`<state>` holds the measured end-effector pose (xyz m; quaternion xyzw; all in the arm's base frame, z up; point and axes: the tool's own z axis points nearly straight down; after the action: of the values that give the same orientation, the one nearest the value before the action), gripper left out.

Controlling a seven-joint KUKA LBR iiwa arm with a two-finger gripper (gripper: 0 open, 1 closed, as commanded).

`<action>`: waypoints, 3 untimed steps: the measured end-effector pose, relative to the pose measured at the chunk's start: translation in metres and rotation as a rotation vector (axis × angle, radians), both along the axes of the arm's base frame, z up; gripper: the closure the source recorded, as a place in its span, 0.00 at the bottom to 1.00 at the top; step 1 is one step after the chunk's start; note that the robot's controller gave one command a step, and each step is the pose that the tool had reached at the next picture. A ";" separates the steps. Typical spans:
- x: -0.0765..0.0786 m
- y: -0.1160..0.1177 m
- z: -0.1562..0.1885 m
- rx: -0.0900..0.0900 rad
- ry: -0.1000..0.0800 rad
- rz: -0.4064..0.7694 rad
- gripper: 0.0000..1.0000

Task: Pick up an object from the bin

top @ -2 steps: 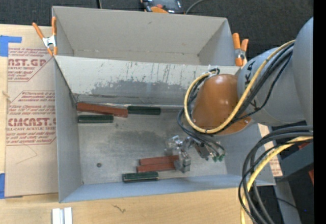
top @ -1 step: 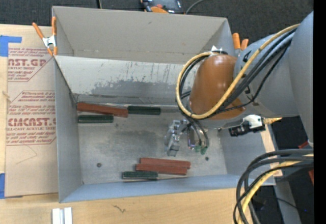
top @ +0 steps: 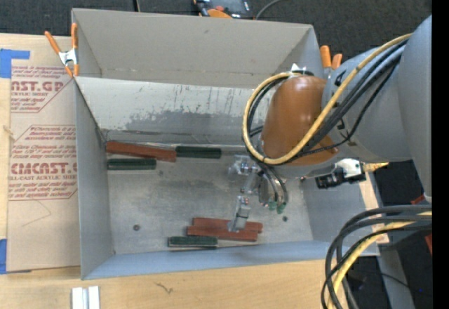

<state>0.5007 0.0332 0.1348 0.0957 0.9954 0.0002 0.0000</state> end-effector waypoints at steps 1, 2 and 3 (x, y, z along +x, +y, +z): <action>-0.021 0.026 -0.061 0.000 0.005 0.022 0.00; 0.003 0.040 -0.065 0.000 0.001 0.312 0.00; 0.004 0.039 -0.062 -0.001 -0.002 0.311 1.00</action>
Offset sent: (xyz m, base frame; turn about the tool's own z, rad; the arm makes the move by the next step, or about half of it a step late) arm -0.0188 0.0246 -0.0577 -0.0203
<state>0.5052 0.0724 0.0730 -0.0594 0.9982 0.0000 0.0011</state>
